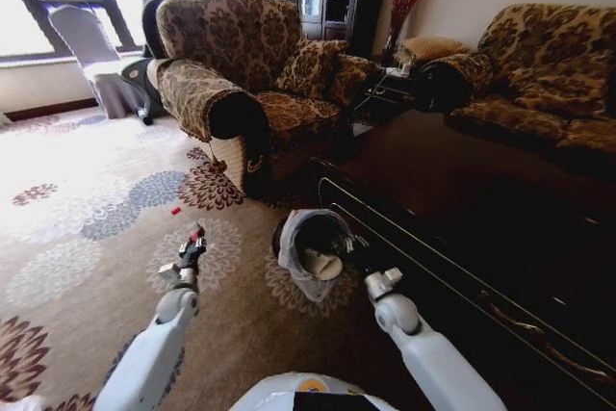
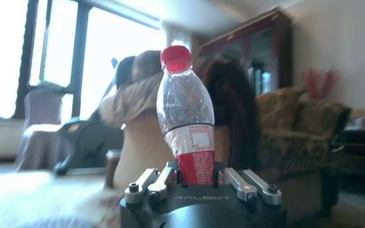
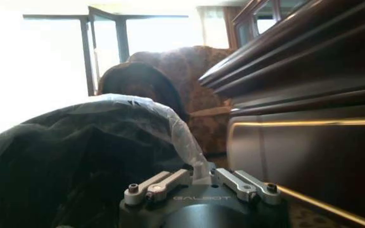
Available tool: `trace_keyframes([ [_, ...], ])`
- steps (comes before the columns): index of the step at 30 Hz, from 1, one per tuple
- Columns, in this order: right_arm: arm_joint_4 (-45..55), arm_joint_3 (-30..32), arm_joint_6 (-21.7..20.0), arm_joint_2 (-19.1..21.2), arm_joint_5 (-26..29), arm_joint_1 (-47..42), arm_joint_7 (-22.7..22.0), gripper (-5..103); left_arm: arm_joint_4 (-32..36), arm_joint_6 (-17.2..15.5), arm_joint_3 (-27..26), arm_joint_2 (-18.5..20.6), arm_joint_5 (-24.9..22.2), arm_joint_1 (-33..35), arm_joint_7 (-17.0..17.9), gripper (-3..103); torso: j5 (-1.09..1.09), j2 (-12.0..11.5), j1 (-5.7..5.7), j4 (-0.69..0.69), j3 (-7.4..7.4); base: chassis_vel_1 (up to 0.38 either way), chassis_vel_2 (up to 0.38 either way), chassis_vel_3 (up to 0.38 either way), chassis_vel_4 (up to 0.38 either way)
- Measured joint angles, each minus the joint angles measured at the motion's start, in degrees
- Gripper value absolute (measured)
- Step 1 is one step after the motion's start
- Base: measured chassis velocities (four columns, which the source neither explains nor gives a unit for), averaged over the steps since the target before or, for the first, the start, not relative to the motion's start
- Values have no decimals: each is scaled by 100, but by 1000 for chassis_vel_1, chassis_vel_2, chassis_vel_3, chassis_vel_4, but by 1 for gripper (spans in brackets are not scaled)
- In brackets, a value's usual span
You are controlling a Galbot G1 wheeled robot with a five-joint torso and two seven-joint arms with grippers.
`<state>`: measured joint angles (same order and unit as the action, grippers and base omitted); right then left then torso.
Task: Pick up the trash from the ground and place it into the trash bin.
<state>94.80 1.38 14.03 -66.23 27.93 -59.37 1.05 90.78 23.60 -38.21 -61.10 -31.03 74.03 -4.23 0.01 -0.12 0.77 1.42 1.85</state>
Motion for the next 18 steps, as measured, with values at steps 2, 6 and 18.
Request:
trace_keyframes([
  [2, -124, -237, -85, -80, -25, 189, -1, 0, 554, 288, -199, 83, 10, 236, -452, 28, -4, 0, 0, -3, 0, 0, 0, 0, 0],
  [6, -305, -511, -104, -209, -28, 397, 0, 0, 1614, 359, -365, 122, -83, 609, -1109, 28, -3, 0, 0, -4, 0, 0, 0, 0, 0],
  [18, -336, -485, -65, -322, -145, 231, -2, 0, 2934, 396, -145, 89, 86, 1161, -1607, 28, -2, 0, 1, -4, 0, 54, -47, -64, 44],
])
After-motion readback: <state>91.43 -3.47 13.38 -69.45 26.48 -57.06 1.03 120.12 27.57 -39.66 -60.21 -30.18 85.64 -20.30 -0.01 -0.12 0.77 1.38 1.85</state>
